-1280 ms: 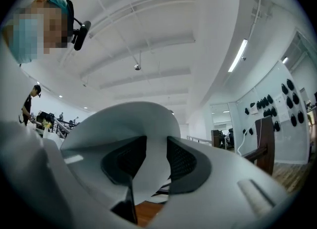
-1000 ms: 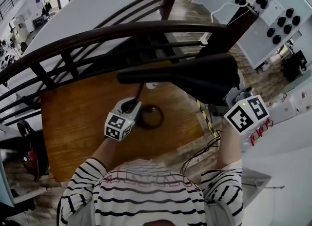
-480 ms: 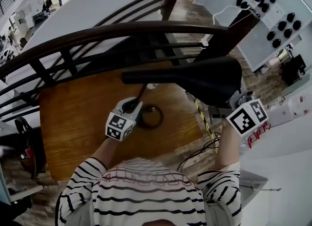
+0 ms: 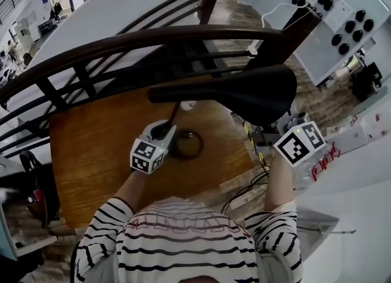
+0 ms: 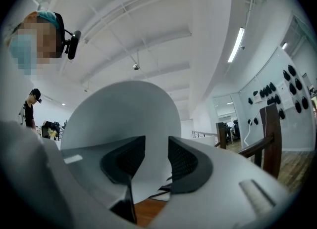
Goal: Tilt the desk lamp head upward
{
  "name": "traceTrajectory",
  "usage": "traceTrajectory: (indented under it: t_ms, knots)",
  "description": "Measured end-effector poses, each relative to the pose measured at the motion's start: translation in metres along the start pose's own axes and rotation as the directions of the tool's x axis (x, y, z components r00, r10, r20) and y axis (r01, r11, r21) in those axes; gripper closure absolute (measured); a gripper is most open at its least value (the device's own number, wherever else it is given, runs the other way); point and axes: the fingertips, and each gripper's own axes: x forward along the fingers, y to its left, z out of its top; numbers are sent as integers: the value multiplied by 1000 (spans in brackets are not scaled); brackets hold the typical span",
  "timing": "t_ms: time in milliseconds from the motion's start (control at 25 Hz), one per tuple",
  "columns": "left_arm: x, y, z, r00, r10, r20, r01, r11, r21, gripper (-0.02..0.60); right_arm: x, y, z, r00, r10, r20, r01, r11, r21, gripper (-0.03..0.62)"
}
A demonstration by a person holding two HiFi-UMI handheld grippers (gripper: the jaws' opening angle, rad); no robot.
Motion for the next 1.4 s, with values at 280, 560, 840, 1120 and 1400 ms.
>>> traceTrajectory:
  t_ms: [280,560,840,1120,1400]
  knots:
    - [0,-2,-9,999,-14,-38,14,1000,15,510,-32,-18,0,993,-108,47,108,994,-9,448]
    - [-22,-13,-15,999,-33,-39,30,998,-55,414,-80,-43,-43,965,-261,30,258,963,80,451]
    - [-63,-15,-13,1000,-11,-25,9,996,-89,407,-112,-41,-122,924,-381,-32,380,905,189,465]
    - [-108,-7,-15,1000,-1,-30,-3,995,-103,405,-105,10,-212,916,-371,-154,400,871,283,465]
    - [-142,-17,-42,996,-24,-82,13,991,-130,408,-97,80,-285,919,-268,-290,361,868,342,494]
